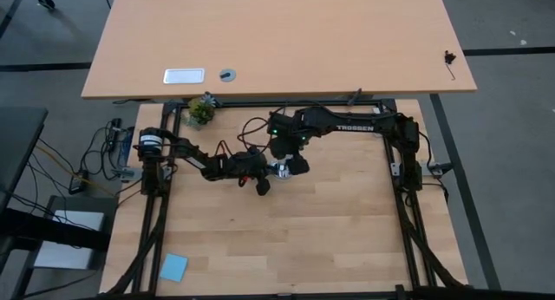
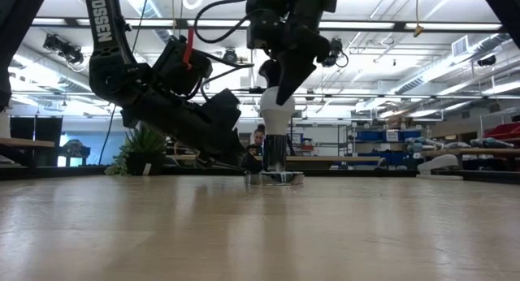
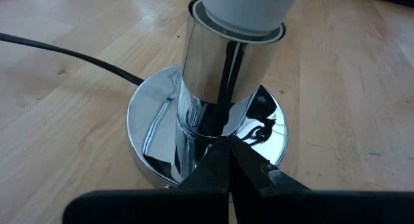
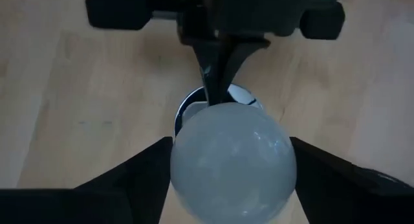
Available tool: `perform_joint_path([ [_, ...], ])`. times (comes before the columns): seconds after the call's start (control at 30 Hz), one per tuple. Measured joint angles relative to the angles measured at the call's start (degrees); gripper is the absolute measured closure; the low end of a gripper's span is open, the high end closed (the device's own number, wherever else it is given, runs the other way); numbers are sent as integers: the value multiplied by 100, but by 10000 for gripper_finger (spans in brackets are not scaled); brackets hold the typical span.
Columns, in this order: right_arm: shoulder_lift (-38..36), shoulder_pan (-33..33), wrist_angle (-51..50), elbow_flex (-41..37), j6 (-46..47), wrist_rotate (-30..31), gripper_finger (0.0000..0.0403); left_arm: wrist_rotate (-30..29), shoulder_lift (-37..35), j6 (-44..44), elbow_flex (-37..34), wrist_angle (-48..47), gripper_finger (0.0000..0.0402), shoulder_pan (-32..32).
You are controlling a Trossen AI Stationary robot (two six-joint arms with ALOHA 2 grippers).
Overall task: Screw lightbulb
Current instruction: Remove the lightbulb from the lamp
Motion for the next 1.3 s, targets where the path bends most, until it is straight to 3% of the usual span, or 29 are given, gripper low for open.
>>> perform_joint_path([
  [0.23,-9,135,20,254,948,425,82,1,1,2,0,1,399,0],
  [0.37,-39,258,-89,489,2695,976,60,2,2,0,0,2,399,0],
  [0.47,-39,259,-184,534,4077,863,52,2,1,1,0,2,399,0],
  [0.57,-7,251,-273,537,4669,726,50,1,0,1,0,2,399,0],
  [0.87,312,231,-437,535,4665,662,54,0,0,-20,0,2,399,0],
  [1.03,392,195,-481,533,4170,614,89,0,2,-13,0,0,399,0],
  [1.2,380,183,-520,544,2717,582,135,0,2,-9,0,0,399,0],
  [1.3,378,181,-564,549,1535,551,139,0,2,-1,0,2,399,0],
])
